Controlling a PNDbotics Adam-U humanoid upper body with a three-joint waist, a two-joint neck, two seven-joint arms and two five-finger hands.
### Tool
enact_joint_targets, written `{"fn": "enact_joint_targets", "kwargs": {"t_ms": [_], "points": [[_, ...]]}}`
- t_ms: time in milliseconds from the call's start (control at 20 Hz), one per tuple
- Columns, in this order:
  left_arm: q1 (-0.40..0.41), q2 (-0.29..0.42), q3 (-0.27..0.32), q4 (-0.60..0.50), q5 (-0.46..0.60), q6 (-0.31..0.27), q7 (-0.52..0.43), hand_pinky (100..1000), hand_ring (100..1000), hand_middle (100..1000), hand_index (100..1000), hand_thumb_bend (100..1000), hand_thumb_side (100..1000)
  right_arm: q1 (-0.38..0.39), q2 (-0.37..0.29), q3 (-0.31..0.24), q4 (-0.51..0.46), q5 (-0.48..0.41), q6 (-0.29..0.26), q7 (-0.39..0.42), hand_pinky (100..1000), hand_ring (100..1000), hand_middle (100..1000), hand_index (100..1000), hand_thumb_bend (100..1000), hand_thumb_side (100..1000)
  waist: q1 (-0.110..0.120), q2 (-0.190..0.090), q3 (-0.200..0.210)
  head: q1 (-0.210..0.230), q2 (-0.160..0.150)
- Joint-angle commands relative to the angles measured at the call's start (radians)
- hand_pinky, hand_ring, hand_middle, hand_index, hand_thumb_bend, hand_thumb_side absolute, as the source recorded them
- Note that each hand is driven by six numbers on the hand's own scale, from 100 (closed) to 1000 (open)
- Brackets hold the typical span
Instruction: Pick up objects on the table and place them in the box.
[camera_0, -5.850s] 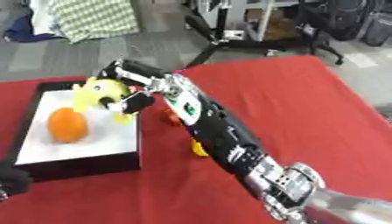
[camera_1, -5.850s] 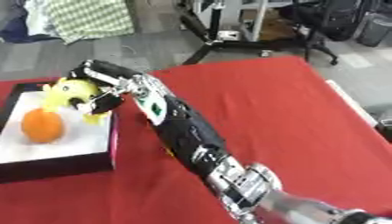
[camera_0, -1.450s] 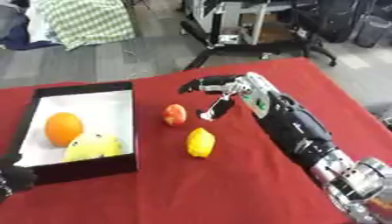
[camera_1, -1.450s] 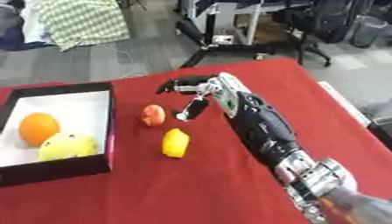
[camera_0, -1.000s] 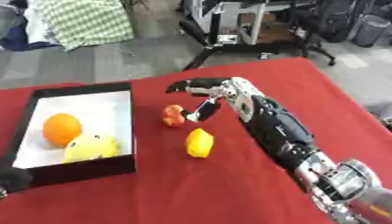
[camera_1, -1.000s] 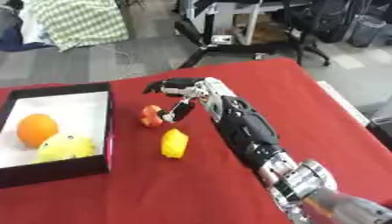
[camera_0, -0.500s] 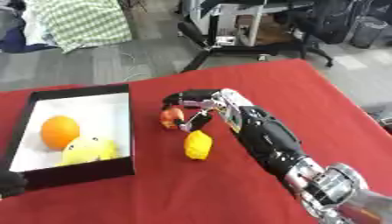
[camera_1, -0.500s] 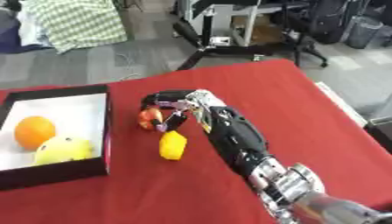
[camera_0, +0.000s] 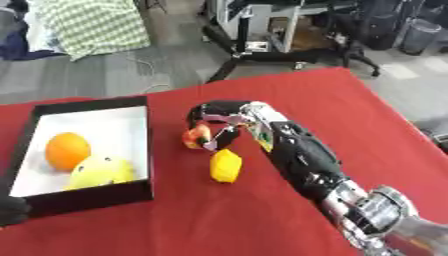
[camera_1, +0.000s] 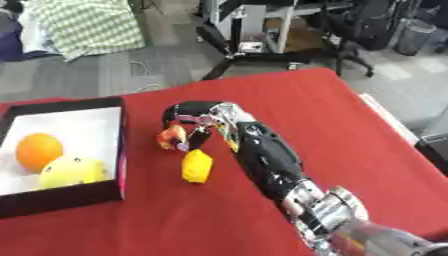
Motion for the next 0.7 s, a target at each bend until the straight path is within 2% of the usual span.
{"fn": "enact_joint_targets", "kwargs": {"t_ms": [50, 300, 700], "points": [[-0.014, 0.000, -0.001, -0.019, 0.002, -0.002, -0.001, 694, 656, 589, 814, 100, 1000, -0.019, -0.034, -0.010, -0.036, -0.020, -0.002, -0.042, 1000, 840, 781, 283, 100, 218, 0.012, 0.000, -0.001, -0.001, -0.010], [-0.011, 0.002, 0.000, -0.018, 0.002, -0.002, 0.000, 693, 656, 589, 814, 100, 1000, -0.024, -0.057, -0.013, -0.054, -0.073, -0.003, -0.072, 1000, 829, 762, 276, 100, 209, 0.011, -0.007, -0.004, 0.001, -0.007], [-0.004, 0.003, -0.002, -0.015, 0.002, -0.002, -0.001, 693, 656, 589, 814, 100, 1000, -0.058, -0.092, 0.000, -0.121, -0.192, -0.031, -0.067, 1000, 823, 751, 271, 100, 199, 0.008, -0.020, -0.005, 0.005, 0.001]]}}
